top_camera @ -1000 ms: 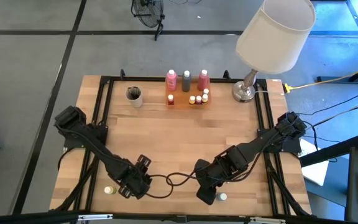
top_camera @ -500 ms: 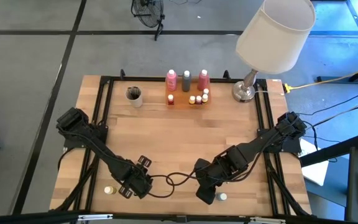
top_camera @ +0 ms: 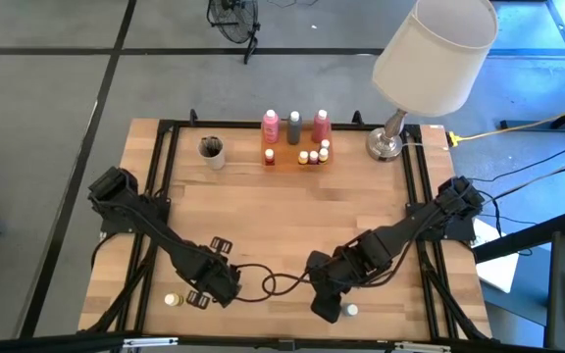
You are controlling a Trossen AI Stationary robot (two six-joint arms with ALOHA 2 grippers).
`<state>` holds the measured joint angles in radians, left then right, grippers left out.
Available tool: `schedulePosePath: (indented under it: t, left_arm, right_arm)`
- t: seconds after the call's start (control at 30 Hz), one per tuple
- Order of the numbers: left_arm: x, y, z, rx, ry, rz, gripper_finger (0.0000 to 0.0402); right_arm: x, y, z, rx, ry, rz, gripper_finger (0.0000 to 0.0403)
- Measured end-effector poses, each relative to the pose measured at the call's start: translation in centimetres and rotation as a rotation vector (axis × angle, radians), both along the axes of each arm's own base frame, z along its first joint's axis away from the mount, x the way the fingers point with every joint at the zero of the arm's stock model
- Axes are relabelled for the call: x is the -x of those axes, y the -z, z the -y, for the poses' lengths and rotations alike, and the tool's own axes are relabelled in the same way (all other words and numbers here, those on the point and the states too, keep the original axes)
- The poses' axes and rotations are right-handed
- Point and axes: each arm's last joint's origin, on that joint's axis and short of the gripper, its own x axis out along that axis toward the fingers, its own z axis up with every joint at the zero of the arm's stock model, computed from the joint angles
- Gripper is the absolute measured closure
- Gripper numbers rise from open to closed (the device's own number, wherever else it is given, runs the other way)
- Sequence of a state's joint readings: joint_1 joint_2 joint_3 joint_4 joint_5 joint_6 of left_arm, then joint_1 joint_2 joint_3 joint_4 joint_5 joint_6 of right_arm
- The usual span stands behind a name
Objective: Pick & Place Paint Supplies
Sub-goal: Put the blue paint bottle into the orange bin
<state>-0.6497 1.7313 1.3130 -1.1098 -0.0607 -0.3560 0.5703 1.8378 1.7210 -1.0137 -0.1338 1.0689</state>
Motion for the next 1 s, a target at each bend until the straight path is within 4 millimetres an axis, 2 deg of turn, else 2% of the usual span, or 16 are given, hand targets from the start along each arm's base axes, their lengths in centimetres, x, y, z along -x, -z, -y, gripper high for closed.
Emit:
schedulePosePath:
  t: [0.17, 0.4, 0.63, 0.77, 0.9, 1.0]
  left_arm:
    - [-0.3, -2.3, -0.7, -0.05, -0.023, -0.021, 0.0257]
    - [-0.9, -5.5, -1.8, -0.077, -0.125, -0.029, 0.0257]
    - [-0.2, -7.3, -2.5, -0.134, -0.201, -0.084, 0.0257]
    - [-0.4, -7.6, -2.7, -0.11, -0.244, -0.088, 0.0257]
    - [-0.8, -8.0, -3.2, -0.079, -0.305, -0.089, 0.0257]
    - [-1.2, -8.6, -3.7, -0.069, -0.344, -0.077, 0.0257]
  right_arm:
    - [0.4, 0.0, -0.5, 0.061, -0.037, 0.045, 0.0201]
    - [0.7, -0.3, -0.7, 0.23, -0.065, 0.165, 0.0201]
    - [0.4, -0.6, 0.0, 0.44, 0.045, 0.277, 0.0205]
    - [-0.1, -3.0, 0.4, 0.549, 0.129, 0.414, 0.0219]
    - [0.1, -7.0, 0.4, 0.695, 0.141, 0.575, 0.0237]
    - [1.1, -9.9, 0.0, 0.741, 0.098, 0.651, 0.0246]
